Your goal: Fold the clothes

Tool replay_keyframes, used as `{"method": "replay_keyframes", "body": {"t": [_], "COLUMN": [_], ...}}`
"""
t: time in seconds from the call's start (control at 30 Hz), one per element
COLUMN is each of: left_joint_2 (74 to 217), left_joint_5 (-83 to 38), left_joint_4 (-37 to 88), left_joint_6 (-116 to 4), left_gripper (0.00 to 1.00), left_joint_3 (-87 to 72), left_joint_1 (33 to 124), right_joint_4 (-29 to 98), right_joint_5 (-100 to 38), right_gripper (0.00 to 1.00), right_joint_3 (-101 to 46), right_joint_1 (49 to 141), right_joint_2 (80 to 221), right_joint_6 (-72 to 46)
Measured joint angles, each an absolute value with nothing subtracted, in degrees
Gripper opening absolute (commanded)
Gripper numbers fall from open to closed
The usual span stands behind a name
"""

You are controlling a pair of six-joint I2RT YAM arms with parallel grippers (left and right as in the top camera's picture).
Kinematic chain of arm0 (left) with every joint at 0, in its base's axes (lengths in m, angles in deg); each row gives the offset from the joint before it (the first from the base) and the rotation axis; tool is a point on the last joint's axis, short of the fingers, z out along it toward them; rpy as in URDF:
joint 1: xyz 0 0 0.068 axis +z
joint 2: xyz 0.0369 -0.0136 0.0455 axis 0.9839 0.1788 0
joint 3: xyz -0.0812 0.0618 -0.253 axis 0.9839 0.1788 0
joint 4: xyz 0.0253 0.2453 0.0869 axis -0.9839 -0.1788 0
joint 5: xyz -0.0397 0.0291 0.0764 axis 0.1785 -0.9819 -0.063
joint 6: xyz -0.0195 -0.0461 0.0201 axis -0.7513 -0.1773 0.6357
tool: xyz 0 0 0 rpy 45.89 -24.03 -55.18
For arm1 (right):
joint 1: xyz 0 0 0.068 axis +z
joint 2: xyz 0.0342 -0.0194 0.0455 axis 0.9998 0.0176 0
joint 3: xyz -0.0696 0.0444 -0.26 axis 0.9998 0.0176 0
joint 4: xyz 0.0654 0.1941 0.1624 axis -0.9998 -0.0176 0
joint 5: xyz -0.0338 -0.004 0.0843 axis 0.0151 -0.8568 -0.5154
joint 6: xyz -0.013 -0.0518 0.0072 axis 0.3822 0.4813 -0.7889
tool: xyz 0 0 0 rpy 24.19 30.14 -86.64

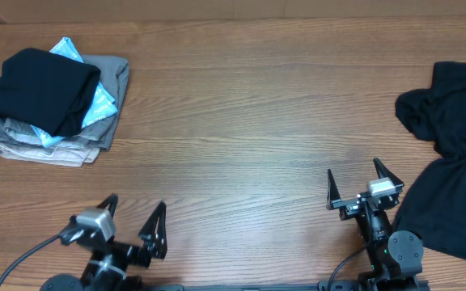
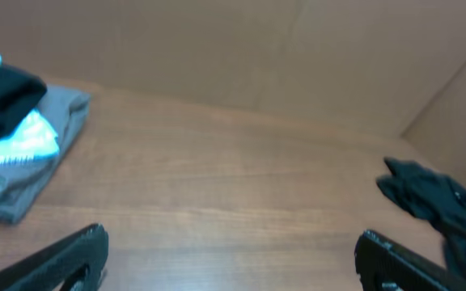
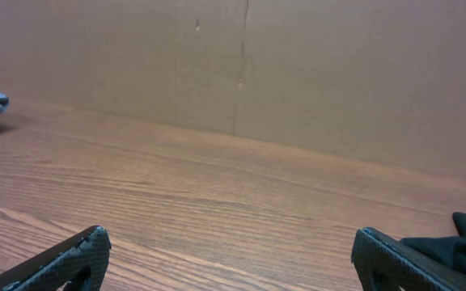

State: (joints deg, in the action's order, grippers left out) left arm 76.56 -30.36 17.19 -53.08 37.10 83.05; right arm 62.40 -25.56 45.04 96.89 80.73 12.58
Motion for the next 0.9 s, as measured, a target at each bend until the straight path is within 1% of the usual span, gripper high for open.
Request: {"method": "replay_keyframes", "body": {"t": [0.2,0.47,0.6,0.7,0.9], "left_joint_2": [74.55,74.38,74.38,74.38,74.38], "left_joint_5": [-32.54,-41.11,-43.76,-44.78,-45.24], "left_joint_4": [32.94,49.07,53.95,54.65,54.91], "left_joint_6": [-53.03,-53.06,-52.97,-52.18,-46.72], "left_gripper": [1.0,1.0,1.0,1.0,1.0], "left_joint_3": [48.2,60.6,65.67,67.87,70.67], "left_joint_1": [83.03,83.05,83.03,82.7,81.48], "right_joint_4": [62.38,62.38,62.38,62.33,62.35], "right_joint_5": [-25.58,-25.58,-25.58,-25.58,-25.58], "right_gripper": [1.0,1.0,1.0,1.0,1.0], "right_joint_3": [45.04,45.04,45.04,45.04,45.04], "right_joint_1": [96.92,96.89,96.92,96.89,96.89], "right_joint_2": [80.73,80.73,80.73,80.73,80.73], "right_joint_6": [12.6,12.71,12.73,12.75,12.73]}}
